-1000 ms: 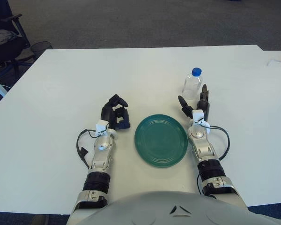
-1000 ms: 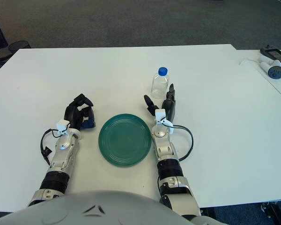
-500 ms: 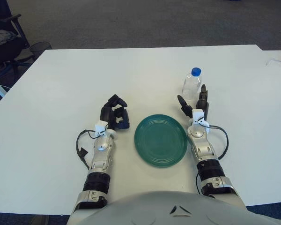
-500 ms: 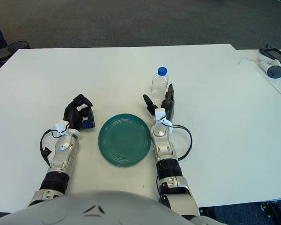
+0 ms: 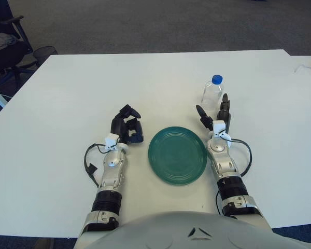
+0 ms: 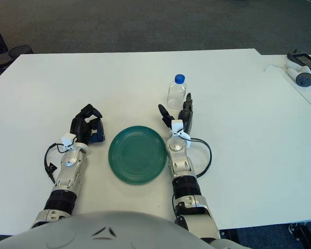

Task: Put the bottle into the plate.

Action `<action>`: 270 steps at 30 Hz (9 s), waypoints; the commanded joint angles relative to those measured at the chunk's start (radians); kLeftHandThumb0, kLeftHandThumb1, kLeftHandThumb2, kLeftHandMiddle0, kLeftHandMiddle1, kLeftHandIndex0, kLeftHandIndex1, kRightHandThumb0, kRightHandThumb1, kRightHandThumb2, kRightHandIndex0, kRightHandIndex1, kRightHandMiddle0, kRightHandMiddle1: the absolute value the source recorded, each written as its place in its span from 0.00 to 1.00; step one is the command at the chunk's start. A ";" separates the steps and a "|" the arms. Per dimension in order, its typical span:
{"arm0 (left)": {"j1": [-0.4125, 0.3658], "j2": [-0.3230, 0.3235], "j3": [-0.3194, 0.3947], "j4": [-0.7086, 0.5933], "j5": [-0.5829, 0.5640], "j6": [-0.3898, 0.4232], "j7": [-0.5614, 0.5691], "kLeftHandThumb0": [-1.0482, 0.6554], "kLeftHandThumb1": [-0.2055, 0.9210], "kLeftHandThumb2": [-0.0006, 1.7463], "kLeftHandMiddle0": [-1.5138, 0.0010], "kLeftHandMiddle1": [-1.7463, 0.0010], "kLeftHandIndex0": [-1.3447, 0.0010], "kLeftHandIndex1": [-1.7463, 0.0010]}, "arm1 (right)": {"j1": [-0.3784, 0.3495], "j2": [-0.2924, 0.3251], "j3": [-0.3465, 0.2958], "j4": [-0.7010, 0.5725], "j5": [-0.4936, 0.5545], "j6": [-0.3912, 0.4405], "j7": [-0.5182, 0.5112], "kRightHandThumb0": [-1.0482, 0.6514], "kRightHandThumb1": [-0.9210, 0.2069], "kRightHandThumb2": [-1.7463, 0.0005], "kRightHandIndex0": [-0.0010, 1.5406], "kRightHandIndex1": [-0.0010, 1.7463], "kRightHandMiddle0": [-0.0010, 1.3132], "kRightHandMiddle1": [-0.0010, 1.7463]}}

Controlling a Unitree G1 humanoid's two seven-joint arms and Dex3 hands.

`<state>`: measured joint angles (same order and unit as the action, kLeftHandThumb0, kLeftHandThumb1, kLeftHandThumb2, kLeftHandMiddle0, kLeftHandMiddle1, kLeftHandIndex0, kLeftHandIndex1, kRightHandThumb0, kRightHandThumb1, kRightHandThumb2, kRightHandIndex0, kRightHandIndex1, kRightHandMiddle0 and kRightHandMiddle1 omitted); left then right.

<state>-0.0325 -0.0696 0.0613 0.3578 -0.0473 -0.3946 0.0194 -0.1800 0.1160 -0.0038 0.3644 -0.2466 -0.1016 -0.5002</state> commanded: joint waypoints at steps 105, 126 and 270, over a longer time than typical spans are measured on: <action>0.014 0.042 0.049 0.111 0.017 -0.085 0.015 0.26 0.21 0.96 0.14 0.00 0.36 0.00 | -0.621 -0.105 0.016 0.939 -0.044 -0.179 -0.370 0.30 0.35 0.57 0.10 1.00 0.05 1.00; 0.031 0.052 0.046 0.071 0.039 -0.051 0.035 0.26 0.22 0.95 0.14 0.00 0.37 0.00 | -0.605 -0.088 0.001 0.933 -0.012 -0.174 -0.311 0.33 0.34 0.59 0.10 1.00 0.06 1.00; -0.003 0.014 0.022 0.110 0.026 -0.028 0.028 0.26 0.22 0.95 0.15 0.00 0.37 0.00 | 0.184 -0.472 0.223 -0.525 -0.074 -0.292 0.759 0.38 0.27 0.46 0.85 1.00 0.80 1.00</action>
<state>-0.0681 -0.0522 0.0876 0.4423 -0.0259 -0.4582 0.0447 0.0184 -0.3500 0.2253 -0.1667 -0.3101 -0.4045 0.2546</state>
